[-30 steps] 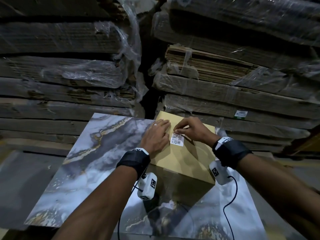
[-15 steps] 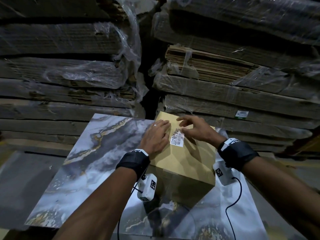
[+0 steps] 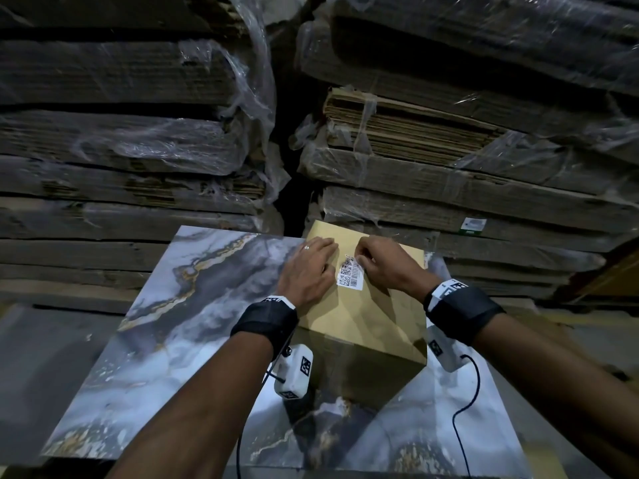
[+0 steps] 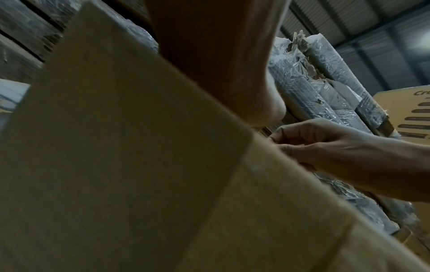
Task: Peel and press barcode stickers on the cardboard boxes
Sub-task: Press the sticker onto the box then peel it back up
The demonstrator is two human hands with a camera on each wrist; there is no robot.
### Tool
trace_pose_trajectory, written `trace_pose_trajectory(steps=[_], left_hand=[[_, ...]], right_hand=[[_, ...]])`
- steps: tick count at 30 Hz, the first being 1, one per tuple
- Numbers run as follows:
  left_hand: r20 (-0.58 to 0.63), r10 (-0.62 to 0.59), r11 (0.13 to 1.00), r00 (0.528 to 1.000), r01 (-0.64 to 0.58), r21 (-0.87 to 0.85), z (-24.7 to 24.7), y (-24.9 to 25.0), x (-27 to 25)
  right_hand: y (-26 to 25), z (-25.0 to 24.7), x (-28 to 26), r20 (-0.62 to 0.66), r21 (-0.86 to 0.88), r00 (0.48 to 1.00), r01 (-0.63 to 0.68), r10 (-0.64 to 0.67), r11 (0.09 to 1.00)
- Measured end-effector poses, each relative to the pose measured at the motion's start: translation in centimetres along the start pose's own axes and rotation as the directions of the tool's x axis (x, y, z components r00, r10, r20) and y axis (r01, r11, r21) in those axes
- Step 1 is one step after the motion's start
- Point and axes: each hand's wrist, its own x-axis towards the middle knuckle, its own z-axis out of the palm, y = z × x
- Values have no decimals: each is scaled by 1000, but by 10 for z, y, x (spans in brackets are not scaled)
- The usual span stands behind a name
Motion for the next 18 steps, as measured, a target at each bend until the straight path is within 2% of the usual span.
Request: trace_pose_trajectory(steps=[9, 15, 18], left_hand=[[-13, 14, 1000, 1000, -14, -11, 1, 1, 1], [-8, 15, 1000, 1000, -15, 20, 2, 3, 1], [1, 42, 997, 999, -42, 59, -1, 5, 1]], right_hand=[[-15, -7, -2, -5, -40, 1000, -15, 14, 999], [-31, -15, 10, -36, -1, 973, -230, 229, 973], [-38, -17, 16, -26, -22, 960, -278, 277, 960]])
